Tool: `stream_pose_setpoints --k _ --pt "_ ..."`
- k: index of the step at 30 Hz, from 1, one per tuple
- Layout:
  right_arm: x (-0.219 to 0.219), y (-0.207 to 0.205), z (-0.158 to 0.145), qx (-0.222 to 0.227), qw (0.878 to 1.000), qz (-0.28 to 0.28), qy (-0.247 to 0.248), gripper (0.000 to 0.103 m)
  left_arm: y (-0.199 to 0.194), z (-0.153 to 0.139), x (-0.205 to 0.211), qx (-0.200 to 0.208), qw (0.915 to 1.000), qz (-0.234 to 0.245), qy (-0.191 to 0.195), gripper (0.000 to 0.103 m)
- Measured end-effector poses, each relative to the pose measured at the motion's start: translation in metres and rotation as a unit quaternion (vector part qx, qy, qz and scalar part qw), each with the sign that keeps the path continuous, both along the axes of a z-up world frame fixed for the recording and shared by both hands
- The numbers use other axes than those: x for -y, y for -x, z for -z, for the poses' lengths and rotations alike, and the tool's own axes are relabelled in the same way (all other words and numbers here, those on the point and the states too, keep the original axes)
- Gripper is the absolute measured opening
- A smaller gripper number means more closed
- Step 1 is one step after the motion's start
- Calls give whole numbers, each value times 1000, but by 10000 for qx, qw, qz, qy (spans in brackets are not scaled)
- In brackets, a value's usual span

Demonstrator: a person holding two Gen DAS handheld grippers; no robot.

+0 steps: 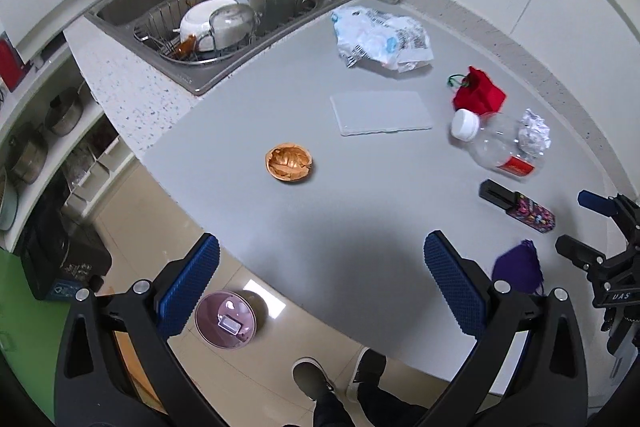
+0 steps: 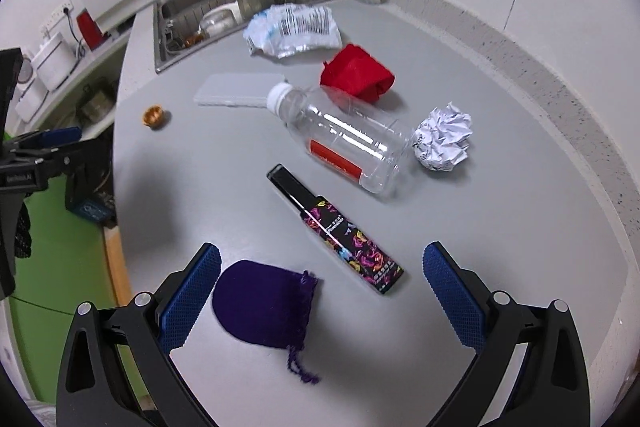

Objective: Collect trash
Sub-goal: 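Grasp the walnut shell with the left tool while the right tool grasps the black spray bottle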

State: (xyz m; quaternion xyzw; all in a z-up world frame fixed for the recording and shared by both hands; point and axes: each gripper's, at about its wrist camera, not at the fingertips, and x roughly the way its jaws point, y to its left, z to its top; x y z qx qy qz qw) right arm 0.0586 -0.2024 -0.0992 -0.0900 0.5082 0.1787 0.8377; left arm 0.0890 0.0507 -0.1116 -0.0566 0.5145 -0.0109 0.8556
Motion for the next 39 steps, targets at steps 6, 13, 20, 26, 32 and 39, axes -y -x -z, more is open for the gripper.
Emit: stream_pose_setpoints --k 6,13,20,26,32,39 --pt "-2 -17 16 -163 9998 -79 106 97 -25 20 -4 -170 9998 -37 -25 100" --pt "-2 -31 31 -330 9992 -134 184 97 -51 41 -3 -295 9995 2 -117 100" --pt "-2 -36 36 -386 9988 -179 231 88 -66 51 -4 -289 9995 50 -147 100" --pt "-2 -38 45 -509 9978 -243 338 67 -73 56 -9 -223 9997 35 -89 100" --pt "0 -38 49 -525 9973 -332 396 51 -74 62 -16 -251 9997 27 -75 100" --pt "-2 -39 46 -448 9971 -368 492 36 -72 59 -18 -212 9989 -34 -417 74"
